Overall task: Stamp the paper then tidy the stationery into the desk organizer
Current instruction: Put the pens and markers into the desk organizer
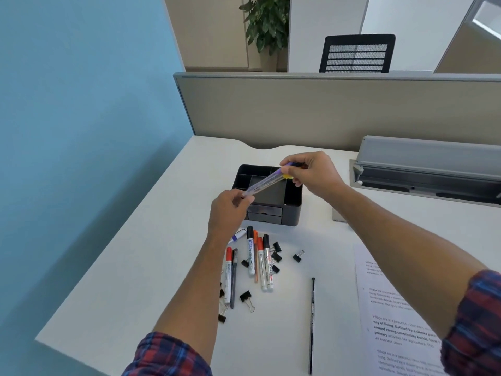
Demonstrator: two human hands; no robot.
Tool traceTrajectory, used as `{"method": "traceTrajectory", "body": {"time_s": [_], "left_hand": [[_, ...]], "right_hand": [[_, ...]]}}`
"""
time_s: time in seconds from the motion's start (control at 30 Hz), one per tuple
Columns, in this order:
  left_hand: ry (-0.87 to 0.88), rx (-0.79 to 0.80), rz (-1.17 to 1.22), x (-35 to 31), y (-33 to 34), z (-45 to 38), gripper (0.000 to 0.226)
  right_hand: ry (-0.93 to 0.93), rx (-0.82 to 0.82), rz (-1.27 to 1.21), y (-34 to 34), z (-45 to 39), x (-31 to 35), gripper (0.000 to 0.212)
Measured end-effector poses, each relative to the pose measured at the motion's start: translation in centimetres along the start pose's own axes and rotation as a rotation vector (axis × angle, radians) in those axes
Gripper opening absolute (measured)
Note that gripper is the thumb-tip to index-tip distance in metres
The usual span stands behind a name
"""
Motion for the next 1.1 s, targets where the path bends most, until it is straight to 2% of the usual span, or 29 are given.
{"method": "traceTrajectory", "body": {"time_s": [0.07,0.13,0.3,0.43,0.67,0.77,0.93,1.1], "left_hand": [[0.008,-0.14,-0.114,0.3,-0.3,0.3,0.013],[0.012,-0.206,-0.206,0.6,-0.2,0.6,0.017],[-0.061,-0.087,-0.344,1.7,1.3,0.8,0.037],[-0.044,-0.061,-0.354,2.2,1.5,0.8,0.039],[-0.038,-0.01,-0.389,2.8,1.4,0.9,0.043],[-0.047,-0.006,-0.387,2.9,1.4,0.8,0.043],[-0.051,0.0,-0.387,3.0,1.1,1.0,0.044],[-0.019,0.034,-0.374,3.1,1.1,1.4,0.051]], "right_hand": [[0.019,-0.095,-0.035,-0.2,-0.5,-0.2,0.003],[0.026,-0.18,-0.036,0.1,-1.1,-0.3,0.011],[-0.043,-0.239,0.142,2.0,-2.5,0.7,0.008],[-0.117,-0.174,0.362,3.7,-4.1,1.8,0.014],[-0.135,0.033,0.759,6.6,-5.0,2.6,0.02],[-0.104,0.094,0.788,7.6,-5.2,2.2,0.019],[-0.012,0.296,0.866,9.5,-6.0,2.1,0.027],[0.041,0.313,0.754,10.2,-6.5,1.4,0.045]]}}
Point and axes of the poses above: each hand's wrist, its own z-axis away from the middle knuckle, its own y-axis out of the palm, x = y × z, the point moved 3 cm from there along -z, towards the middle knuckle, and after that the axes turned 15 degrees about x, right-handed, at the moved point
